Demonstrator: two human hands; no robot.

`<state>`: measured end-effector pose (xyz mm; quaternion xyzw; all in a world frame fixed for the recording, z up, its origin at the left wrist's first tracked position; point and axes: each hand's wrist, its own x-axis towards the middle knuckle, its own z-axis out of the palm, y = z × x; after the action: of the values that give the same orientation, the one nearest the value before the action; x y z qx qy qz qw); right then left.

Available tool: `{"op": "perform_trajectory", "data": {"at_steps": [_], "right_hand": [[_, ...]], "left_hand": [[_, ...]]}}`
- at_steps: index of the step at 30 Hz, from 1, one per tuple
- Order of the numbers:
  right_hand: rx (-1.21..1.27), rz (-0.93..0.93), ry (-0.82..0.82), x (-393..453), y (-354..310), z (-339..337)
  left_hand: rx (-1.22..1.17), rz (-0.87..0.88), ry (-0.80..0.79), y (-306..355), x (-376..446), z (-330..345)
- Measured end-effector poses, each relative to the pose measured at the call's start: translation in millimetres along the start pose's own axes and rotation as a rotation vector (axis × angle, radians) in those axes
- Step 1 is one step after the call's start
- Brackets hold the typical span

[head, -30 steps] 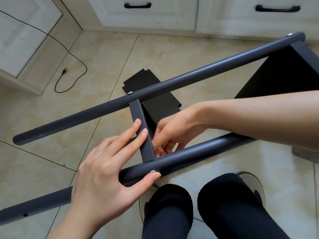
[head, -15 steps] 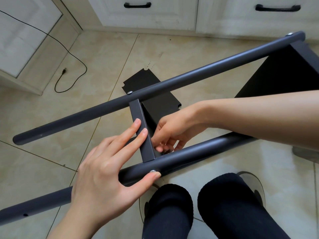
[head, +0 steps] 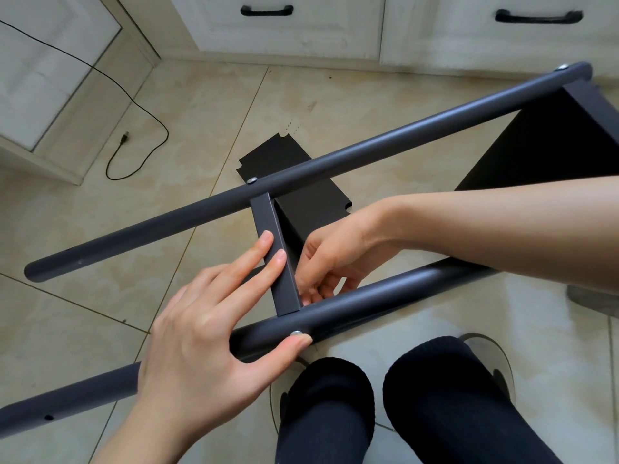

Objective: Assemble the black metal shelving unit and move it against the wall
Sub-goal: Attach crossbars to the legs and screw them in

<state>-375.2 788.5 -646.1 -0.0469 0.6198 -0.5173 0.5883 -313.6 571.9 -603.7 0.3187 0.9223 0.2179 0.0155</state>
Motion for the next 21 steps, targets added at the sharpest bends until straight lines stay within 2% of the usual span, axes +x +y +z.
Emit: {"op": "perform_trajectory", "data": {"at_steps": [7,11,21], "right_hand": [[0.064,-0.009,-0.041,-0.9,-0.5,1.5],[-0.007,0.034,0.008,1.9,0.3,2.2],[0.064,-0.025,-0.070,2.5,1.2,1.8]], "left_hand": [[-0.001,0.000,-0.002,0.4,-0.2,0.2],[0.000,-0.002,0.000,0.1,-0.5,0.4],[-0.004,-0.004,0.003,0.3,0.0,0.8]]}}
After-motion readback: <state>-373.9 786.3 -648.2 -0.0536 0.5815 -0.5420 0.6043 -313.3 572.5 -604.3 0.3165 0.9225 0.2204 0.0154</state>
